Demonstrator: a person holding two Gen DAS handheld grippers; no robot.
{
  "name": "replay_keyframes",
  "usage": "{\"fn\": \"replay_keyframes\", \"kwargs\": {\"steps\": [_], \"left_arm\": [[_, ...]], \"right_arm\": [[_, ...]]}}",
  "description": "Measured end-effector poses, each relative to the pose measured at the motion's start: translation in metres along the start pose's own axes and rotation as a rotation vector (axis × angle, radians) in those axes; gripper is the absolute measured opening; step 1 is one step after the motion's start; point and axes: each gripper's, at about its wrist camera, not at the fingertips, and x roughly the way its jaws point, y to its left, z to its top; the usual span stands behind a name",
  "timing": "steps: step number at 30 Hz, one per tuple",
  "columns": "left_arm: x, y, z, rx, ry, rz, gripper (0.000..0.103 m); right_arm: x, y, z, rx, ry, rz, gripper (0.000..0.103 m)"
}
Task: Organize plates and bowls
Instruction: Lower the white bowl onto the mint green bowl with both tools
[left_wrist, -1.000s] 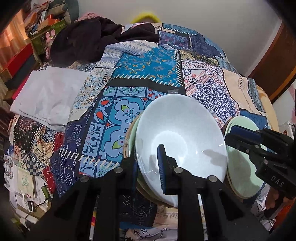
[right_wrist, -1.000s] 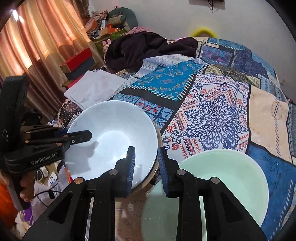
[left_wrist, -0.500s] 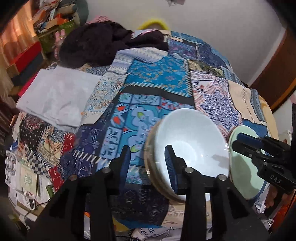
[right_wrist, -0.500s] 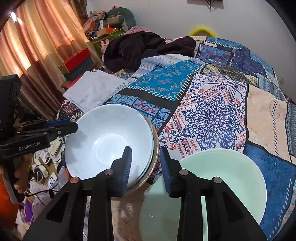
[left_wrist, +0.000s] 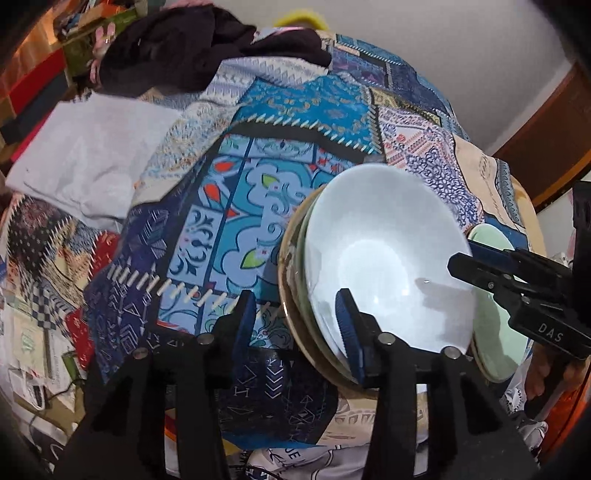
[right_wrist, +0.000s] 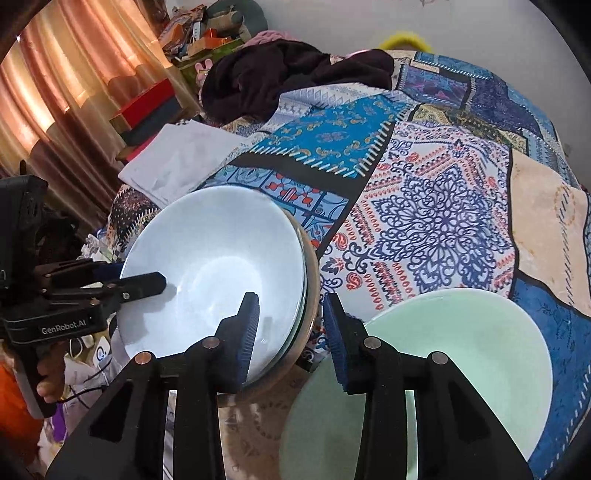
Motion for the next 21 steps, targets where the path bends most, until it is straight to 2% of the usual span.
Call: {"fn": "replay_keyframes", "kwargs": {"steps": [11, 21], "left_arm": [[0.019, 0.005, -0.004, -0.028, 0.029, -0.036, 0.047], [0.024, -0.002, -0.001, -0.015, 0.041, -0.058, 0.038]], "right_arm": [[0.019, 0.002, -0.001, 0.017, 0.052, 0.036, 0.033], [0.028, 0.000, -0.002, 0.028, 0.066, 0.046, 0.032]]}}
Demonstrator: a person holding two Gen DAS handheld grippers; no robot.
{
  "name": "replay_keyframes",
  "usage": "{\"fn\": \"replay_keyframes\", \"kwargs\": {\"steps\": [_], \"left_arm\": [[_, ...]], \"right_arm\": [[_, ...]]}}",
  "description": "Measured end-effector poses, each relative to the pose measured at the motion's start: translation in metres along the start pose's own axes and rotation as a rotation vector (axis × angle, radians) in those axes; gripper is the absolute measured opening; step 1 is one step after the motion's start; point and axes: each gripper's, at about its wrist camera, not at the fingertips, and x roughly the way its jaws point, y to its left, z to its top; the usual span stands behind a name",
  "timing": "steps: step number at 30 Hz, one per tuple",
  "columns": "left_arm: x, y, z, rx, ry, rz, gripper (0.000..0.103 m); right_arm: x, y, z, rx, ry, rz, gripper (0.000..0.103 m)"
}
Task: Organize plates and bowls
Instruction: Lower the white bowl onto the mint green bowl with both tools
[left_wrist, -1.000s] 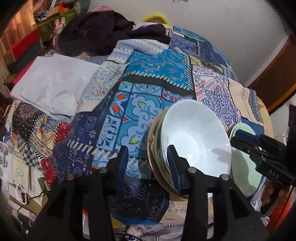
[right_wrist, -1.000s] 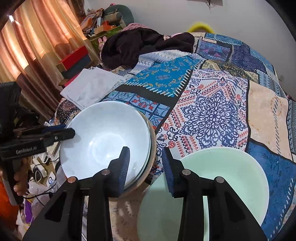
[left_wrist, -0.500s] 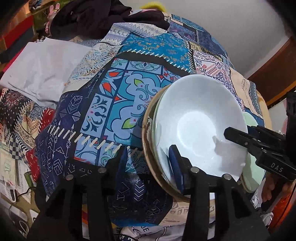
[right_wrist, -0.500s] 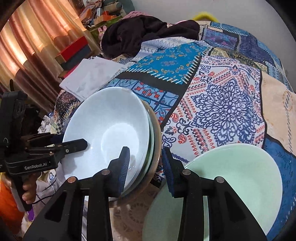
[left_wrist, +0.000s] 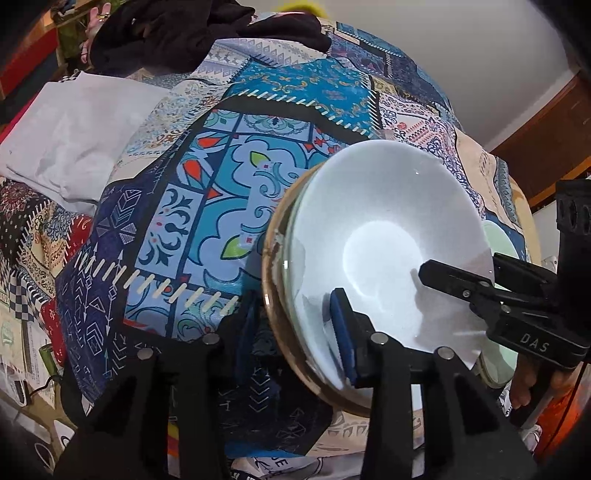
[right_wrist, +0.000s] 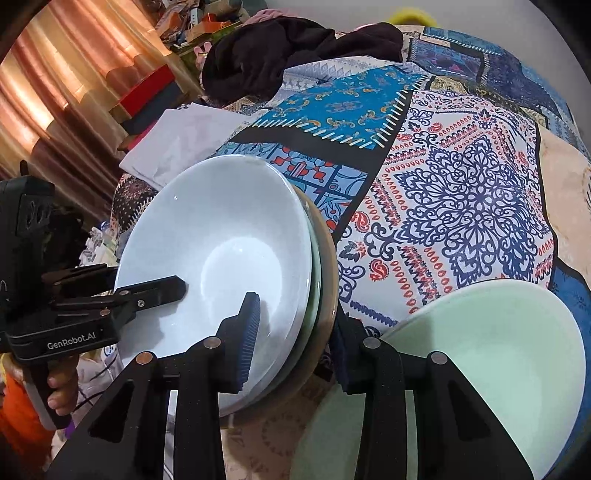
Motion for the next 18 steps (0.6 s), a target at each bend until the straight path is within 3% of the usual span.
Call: {"fn": "replay_keyframes", "kwargs": {"steps": [9, 18], "left_arm": [[0.002, -0.006, 0.003, -0.038, 0.017, 0.004, 0.034], [-0.007, -0.018, 0.005, -0.044, -0.001, 0.058, 0.034]], "right_arm": [[-0.004, -0.002, 0.000, 0.036, -0.003, 0.009, 0.030], [-0.013, -0.006, 0.001, 0.075, -0.021, 0.012, 0.030]]}}
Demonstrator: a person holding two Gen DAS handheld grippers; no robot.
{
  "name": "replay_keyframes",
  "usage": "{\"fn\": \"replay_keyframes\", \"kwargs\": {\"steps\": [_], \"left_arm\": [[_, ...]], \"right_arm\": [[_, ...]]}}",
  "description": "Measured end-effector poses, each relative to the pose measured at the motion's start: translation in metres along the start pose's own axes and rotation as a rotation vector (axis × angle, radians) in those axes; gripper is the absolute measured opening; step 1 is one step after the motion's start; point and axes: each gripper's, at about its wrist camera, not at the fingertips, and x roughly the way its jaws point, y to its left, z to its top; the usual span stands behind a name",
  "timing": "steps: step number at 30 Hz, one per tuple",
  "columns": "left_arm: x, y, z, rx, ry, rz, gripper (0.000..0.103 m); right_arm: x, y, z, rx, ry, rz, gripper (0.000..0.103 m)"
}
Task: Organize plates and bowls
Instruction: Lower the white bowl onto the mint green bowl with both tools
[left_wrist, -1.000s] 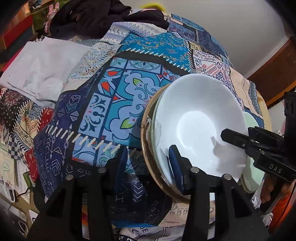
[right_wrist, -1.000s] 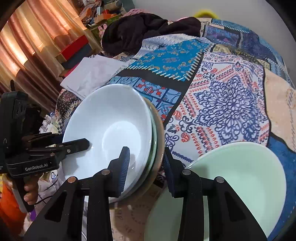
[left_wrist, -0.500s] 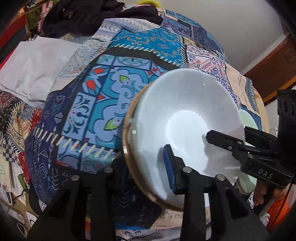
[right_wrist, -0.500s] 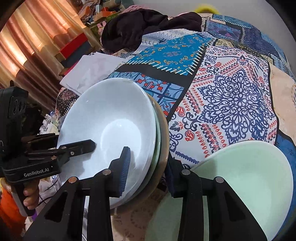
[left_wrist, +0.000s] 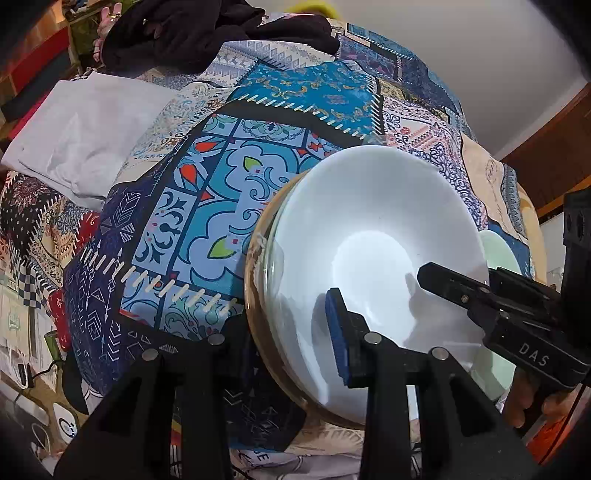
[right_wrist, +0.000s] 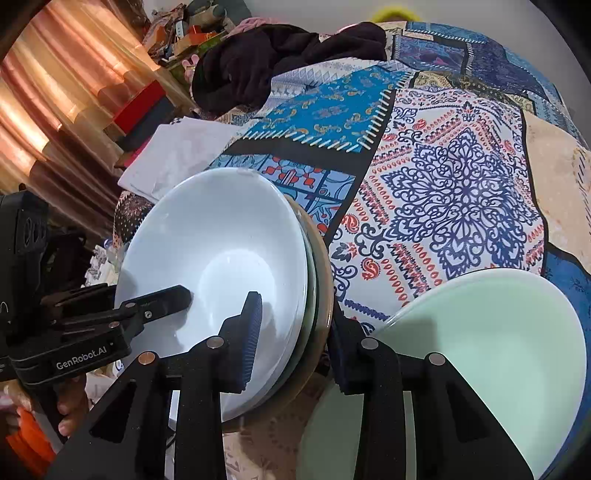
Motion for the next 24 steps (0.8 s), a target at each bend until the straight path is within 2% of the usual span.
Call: {"fn": "replay_keyframes", "kwargs": {"steps": [5, 14, 24], "left_arm": [[-0.014, -0.007, 0.000, 0.009, -0.038, 0.018, 0.034], [-0.047, -0.019, 0.007, 0.030, -0.120, 0.005, 0.034], [-0.069, -0.055, 0.010, 0.085, -0.164, -0.025, 0.034]], "right_arm": [[-0.009, 0.003, 0.001, -0.006, -0.023, 0.001, 0.030], [-0.040, 0.007, 0.003, -0.018, -0.100, 0.008, 0.030], [-0.075, -0.008, 0.002, 0.013, -0.179, -0.004, 0.030]]}}
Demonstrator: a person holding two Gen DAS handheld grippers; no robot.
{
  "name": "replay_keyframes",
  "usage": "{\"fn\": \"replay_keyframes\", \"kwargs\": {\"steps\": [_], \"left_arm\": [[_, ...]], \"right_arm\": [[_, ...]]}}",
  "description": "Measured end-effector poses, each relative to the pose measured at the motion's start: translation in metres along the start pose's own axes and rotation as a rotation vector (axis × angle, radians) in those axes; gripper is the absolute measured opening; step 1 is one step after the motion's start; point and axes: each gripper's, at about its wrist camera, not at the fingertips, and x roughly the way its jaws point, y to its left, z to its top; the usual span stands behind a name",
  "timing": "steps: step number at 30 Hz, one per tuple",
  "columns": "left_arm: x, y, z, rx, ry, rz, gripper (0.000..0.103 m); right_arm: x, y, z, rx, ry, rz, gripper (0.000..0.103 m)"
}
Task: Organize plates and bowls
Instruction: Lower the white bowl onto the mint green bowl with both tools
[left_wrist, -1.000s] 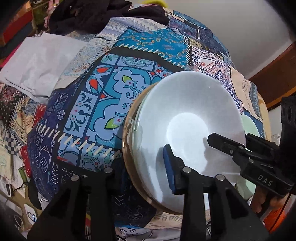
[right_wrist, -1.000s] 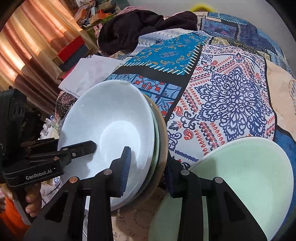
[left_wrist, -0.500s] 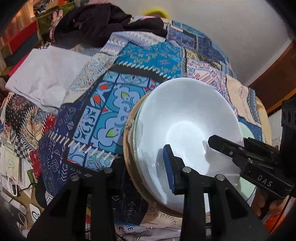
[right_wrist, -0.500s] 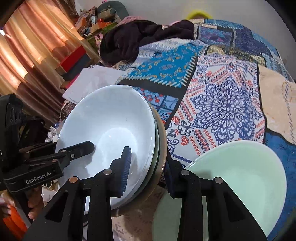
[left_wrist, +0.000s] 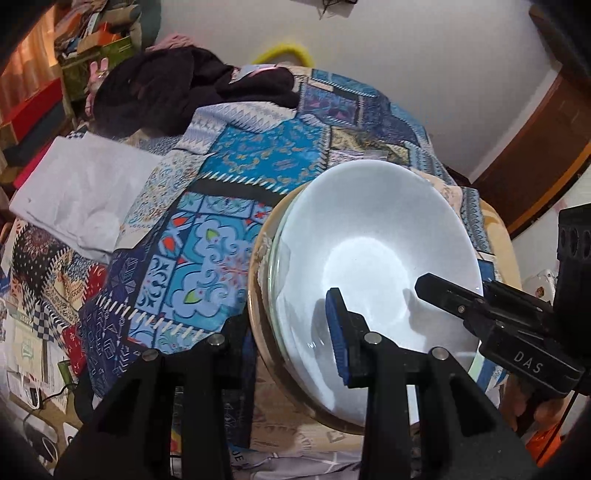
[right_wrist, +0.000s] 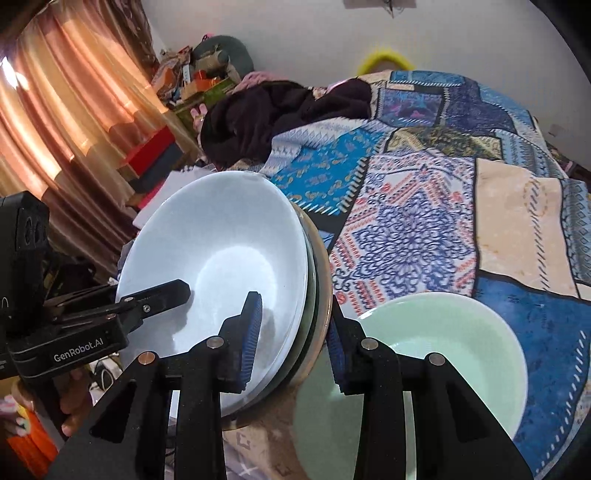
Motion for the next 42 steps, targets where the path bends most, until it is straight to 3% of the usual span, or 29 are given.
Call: {"fn": "replay_keyframes", "kwargs": {"steps": [23, 42], "left_arm": [[0.006, -0.094, -0.009, 0.121, 0.048, -0.093, 0.034], [0.050, -0.123, -0.022, 0.156, 0.140, -0.091, 0.034]], "right_arm": [[-0.073, -0.060, -0.032, 0.120, -0.100, -0.074, 0.030], [-0.068, -0.100, -0.065, 0.216, -0.042, -0.099, 0.030]]}}
